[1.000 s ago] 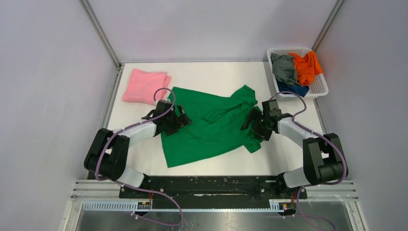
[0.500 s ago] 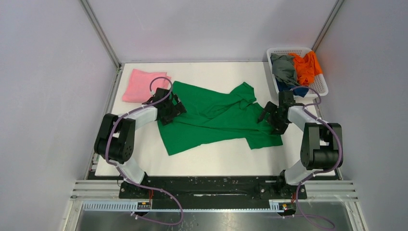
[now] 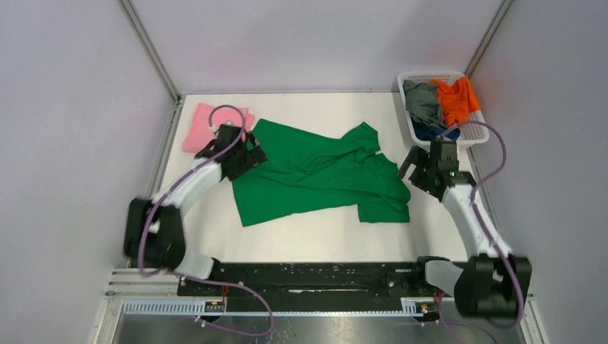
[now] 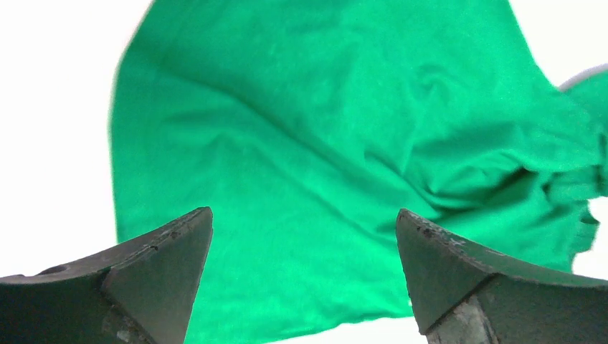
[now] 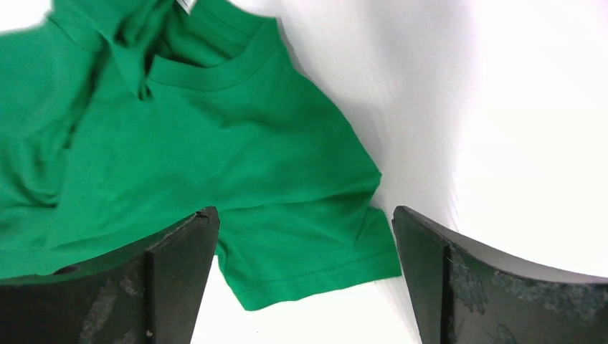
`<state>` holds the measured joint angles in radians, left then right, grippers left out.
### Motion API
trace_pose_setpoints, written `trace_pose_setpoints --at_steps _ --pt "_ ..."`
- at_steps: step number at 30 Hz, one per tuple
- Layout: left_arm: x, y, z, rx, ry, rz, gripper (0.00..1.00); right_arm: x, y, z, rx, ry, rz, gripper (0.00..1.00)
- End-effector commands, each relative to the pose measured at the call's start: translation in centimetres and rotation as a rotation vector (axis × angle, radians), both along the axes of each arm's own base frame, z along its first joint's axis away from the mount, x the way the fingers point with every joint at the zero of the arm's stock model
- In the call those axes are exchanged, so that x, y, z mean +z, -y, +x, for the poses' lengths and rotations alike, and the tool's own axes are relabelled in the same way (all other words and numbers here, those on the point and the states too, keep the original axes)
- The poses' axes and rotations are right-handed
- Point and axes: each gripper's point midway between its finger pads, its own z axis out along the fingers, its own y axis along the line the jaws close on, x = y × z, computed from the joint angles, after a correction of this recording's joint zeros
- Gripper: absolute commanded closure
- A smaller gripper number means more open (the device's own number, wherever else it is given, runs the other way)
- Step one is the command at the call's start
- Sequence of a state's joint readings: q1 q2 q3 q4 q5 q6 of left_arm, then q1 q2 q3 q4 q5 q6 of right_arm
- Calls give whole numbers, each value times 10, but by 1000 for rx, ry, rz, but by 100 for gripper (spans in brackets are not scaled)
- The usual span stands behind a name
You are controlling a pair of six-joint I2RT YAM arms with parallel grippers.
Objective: Fold and stack the t-shirts
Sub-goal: Flatten out the tshirt
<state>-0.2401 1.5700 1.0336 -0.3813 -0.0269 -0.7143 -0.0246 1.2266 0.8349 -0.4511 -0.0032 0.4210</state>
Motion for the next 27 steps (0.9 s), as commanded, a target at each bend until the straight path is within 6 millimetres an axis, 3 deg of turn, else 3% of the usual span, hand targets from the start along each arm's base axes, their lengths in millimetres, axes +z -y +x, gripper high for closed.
trace_pose_setpoints --at_steps 1,4,7,9,12,19,27 --pt "29 -32 -56 130 61 53 1 21 21 -22 -165 132 -48 0" --pt "6 -48 -104 187 -11 85 1 19 33 -37 -243 186 -82 1" --pt "-22 -50 -144 200 -93 93 1 22 31 -41 -249 226 -62 1" --pt "-36 -50 -159 210 -127 105 2 21 28 -42 -233 222 -53 1" --pt "-47 -46 -166 203 -163 123 8 17 25 -44 -210 189 -52 1" --pt "-66 -30 -157 149 -238 132 14 10 17 -44 -156 123 -34 1" --pt "-77 -19 -154 103 -301 163 43 6 18 -44 -156 103 -36 1"
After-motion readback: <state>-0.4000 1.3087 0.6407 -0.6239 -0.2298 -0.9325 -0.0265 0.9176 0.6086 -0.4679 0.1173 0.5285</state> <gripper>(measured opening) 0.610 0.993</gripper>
